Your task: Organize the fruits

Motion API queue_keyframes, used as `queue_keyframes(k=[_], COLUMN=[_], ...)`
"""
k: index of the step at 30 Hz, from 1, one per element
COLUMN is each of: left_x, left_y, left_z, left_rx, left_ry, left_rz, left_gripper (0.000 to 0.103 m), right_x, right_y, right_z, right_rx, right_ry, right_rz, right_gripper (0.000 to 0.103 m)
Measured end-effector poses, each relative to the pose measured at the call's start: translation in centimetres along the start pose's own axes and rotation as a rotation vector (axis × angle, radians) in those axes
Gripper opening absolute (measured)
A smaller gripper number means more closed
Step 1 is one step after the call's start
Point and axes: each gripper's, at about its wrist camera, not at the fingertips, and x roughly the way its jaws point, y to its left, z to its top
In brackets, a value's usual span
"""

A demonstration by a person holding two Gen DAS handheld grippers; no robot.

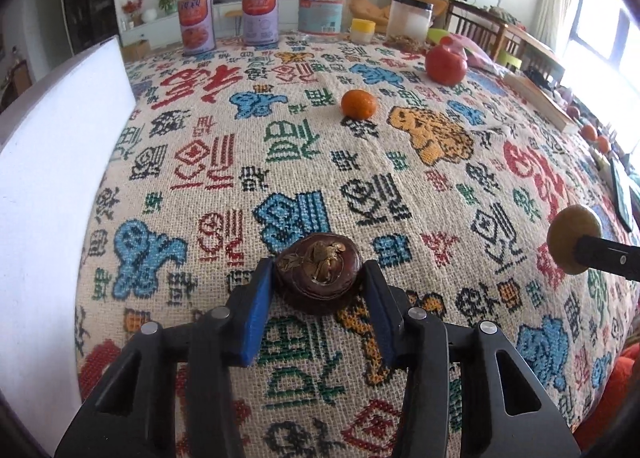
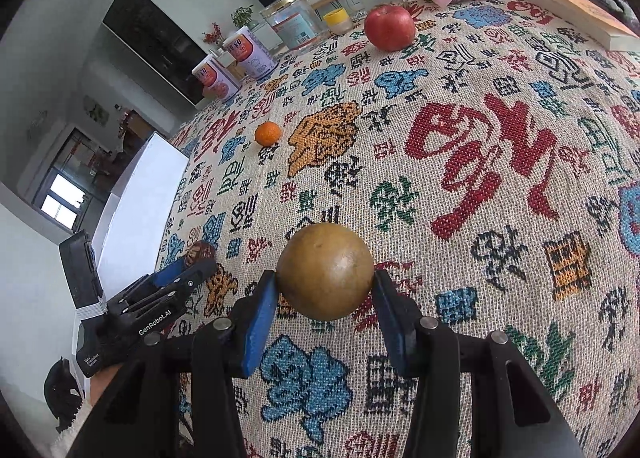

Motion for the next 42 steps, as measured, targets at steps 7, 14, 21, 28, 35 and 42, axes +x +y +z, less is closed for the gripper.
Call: queue_keyframes(k=[7,14,21,28,35,42], left_x=[-8.8,-23.9,-28.0,-22.1,-20.6,-23.7], left_y=[2.3,8.5,20.1,27.9,27.7,25.4], left_z=[-1.3,-2.6,-5.8,-11.1,-11.7,-8.9], left_rx=[-0.235,-0.398,-0.604,-0.752,-0.721,-0.66], left_ry=[-0.064,-0.208,-0.264,-0.11,-0.069,-0.232], left_rz=[-0.242,-0.364,-0.065,0.193,0.291,0.361], left_gripper=[0.045,0.045,0.045,0.045,0.054,0.088], right_x=[-1.0,-0.9,1.6,7.4,10.6,5.6], right_y=[1.3,12.7,29.2,37.0,38.2,37.4], right_z=[-0.6,-0.2,-3.7,-9.1,-11.4,-7.4], right_rx=[-0.035,-0.207,-0.461,-0.623,-0.716,-0.667], right_ry=[0.012,0.039,0.16,0.292,0.316,0.119], right_rz=[-0.013,0.182,0.418,0.392,0.289,0.325], right_gripper=[0.048,0.048,0.048,0.048,0.049,0.086])
